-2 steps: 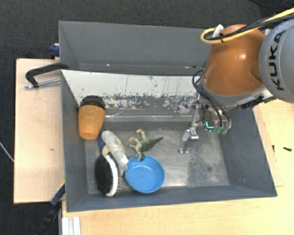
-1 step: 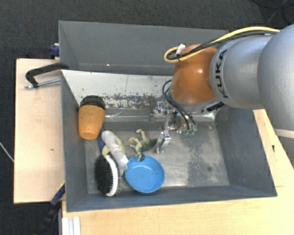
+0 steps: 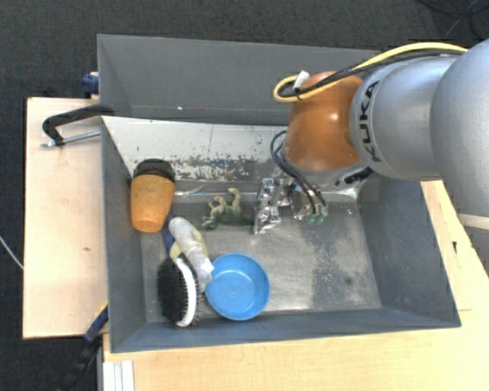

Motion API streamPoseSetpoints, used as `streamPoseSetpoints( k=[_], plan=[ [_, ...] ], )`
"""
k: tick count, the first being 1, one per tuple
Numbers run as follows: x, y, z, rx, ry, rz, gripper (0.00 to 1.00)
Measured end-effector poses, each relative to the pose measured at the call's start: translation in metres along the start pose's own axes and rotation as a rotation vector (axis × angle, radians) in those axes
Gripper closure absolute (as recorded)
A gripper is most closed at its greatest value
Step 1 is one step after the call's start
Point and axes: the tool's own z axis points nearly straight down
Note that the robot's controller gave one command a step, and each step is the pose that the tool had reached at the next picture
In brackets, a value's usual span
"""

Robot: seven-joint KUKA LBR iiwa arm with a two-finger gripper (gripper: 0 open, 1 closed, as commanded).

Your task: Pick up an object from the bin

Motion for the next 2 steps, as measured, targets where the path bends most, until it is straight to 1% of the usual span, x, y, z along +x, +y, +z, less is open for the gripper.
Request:
streamPoseSetpoints(
  k=[1,2],
  plan=[
    [0.010,0.010,-0.120,0.001,-0.002,-0.004,1.00],
    [0.010,0.017,-0.304,0.002,-0.005,-0.006,1.00]
  ],
)
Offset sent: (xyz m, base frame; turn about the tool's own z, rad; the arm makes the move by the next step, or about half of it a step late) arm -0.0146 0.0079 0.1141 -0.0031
